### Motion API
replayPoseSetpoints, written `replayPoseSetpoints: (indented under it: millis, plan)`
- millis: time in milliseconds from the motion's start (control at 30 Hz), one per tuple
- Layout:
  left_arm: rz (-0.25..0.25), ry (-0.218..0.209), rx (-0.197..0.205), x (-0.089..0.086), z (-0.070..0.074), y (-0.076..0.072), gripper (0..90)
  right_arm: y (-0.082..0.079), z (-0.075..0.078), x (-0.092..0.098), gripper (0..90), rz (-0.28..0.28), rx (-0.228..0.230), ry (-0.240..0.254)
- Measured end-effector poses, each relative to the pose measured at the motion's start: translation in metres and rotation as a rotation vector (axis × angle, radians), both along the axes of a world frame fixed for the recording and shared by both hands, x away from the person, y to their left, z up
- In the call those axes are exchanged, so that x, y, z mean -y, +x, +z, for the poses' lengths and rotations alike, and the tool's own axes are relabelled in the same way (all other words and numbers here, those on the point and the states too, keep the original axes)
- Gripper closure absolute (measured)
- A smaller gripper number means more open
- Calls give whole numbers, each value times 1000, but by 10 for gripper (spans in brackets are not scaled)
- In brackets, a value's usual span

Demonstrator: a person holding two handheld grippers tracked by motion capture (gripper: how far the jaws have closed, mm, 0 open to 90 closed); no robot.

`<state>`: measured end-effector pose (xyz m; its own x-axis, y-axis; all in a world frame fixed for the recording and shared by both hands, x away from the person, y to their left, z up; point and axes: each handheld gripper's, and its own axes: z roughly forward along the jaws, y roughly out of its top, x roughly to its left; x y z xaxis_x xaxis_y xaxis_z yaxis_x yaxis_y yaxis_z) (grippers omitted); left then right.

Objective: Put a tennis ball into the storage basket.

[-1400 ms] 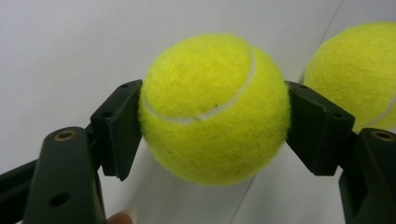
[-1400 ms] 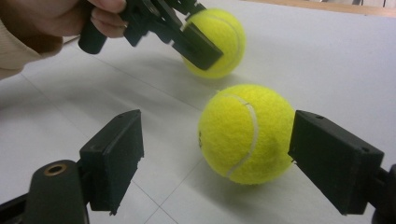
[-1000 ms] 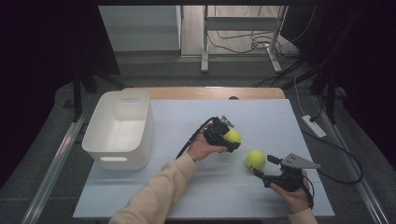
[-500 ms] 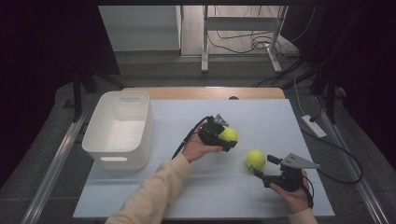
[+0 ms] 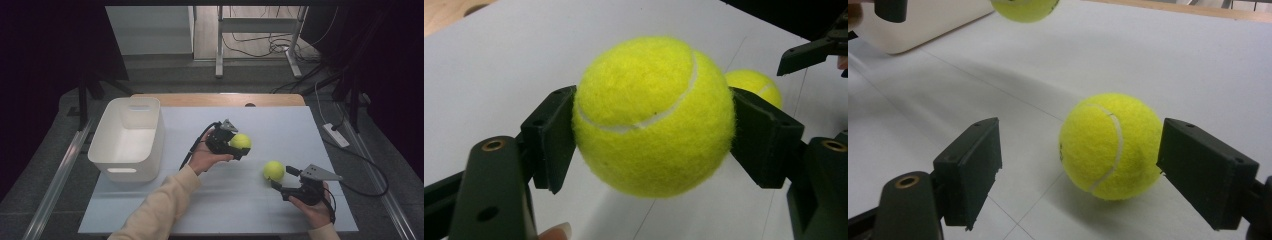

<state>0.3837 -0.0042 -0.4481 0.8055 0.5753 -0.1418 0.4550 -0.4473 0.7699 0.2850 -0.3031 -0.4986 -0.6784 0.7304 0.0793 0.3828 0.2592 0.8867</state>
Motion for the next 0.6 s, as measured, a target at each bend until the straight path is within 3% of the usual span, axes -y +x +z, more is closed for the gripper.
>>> replayPoseSetpoints:
  millis: [400, 600]
  plan:
    - [18, -12, 38, -10, 8, -4, 266, 0, 0, 0, 177, -1, 2, 2]
    - [22, -45, 18, -15, 12, -5, 266, 0, 0, 0, 177, 0, 3, 1]
